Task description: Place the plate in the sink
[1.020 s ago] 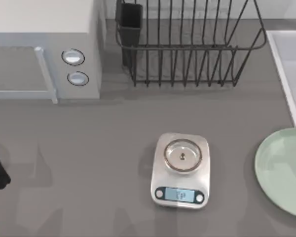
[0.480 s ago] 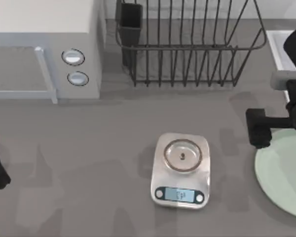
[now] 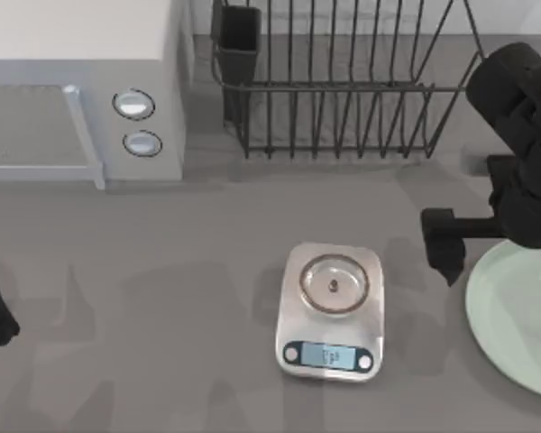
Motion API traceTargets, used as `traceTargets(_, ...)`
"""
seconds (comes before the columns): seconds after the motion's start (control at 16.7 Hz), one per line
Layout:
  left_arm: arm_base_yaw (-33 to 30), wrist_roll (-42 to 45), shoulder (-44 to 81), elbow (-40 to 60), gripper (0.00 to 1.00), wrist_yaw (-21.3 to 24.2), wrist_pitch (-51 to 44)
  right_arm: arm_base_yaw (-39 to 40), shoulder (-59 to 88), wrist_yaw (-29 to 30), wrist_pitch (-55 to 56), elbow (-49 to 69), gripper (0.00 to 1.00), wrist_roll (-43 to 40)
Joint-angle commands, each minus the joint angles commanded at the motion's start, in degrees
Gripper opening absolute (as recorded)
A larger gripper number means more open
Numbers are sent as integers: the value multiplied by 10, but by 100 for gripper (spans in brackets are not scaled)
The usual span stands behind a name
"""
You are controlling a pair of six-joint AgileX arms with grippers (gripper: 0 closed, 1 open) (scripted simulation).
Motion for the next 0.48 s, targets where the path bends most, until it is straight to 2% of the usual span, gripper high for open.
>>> traceTargets(0.24,0,0,0,0,100,0,0,-3,2,0,11,-7,100,-1)
traceTargets(0.48,0,0,0,0,100,0,0,-2,37,0,90,-52,100,0)
